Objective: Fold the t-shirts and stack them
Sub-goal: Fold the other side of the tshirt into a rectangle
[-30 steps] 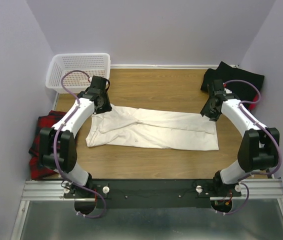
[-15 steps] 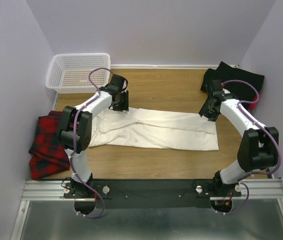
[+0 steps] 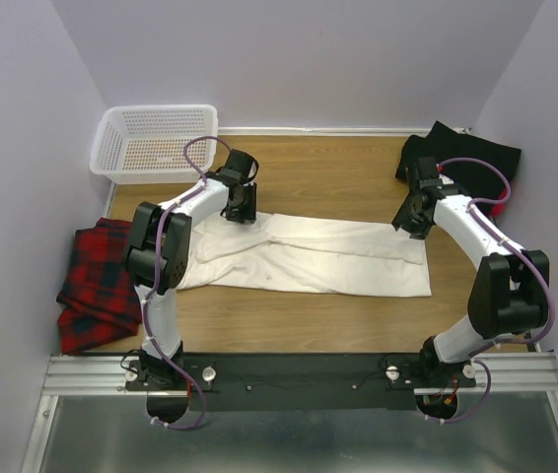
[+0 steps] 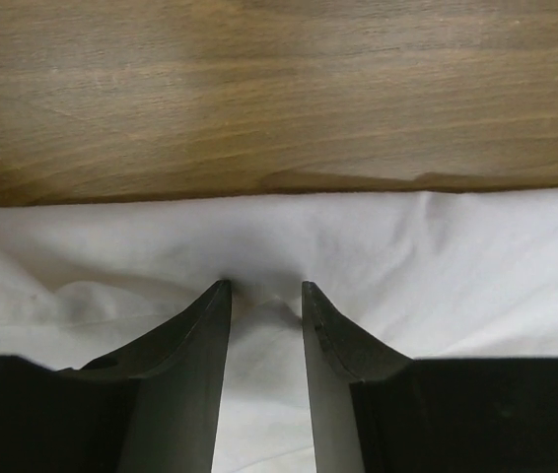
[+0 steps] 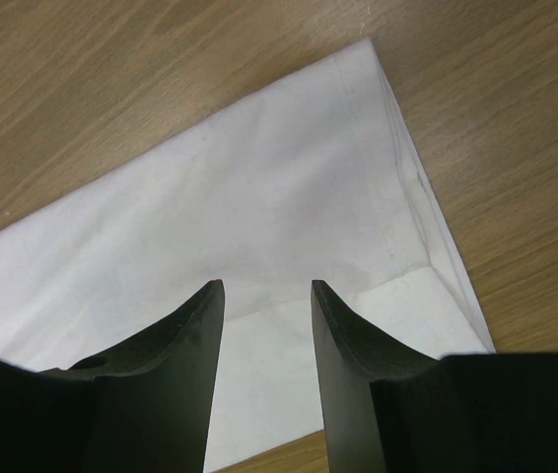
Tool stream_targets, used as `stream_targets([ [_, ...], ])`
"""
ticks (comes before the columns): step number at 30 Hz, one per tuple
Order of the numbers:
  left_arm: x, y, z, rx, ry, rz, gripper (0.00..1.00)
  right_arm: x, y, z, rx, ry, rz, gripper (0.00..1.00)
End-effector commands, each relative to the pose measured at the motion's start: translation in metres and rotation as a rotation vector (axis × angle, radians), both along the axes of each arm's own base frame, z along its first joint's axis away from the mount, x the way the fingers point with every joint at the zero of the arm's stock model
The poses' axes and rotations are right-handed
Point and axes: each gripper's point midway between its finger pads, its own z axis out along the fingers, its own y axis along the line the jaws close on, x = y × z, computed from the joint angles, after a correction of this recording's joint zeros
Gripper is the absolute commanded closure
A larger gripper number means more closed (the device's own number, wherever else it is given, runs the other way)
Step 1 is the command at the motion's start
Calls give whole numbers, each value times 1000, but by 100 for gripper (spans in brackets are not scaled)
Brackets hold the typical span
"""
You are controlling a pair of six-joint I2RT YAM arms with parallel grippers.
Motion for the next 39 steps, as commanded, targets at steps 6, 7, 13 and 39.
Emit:
stream_targets([
  [6, -6, 13, 6, 89, -3, 29, 93, 2, 0, -5, -7, 8, -15, 51],
  [7, -7, 12, 10, 85, -8, 27, 100, 2, 0, -5, -7, 8, -15, 51],
  [13, -16, 6, 33, 71, -43, 16, 100, 2, 0, -6, -6, 11, -16, 51],
  [39, -198, -22, 37, -29, 131, -18, 69, 9, 0, -7, -20, 13, 2, 51],
])
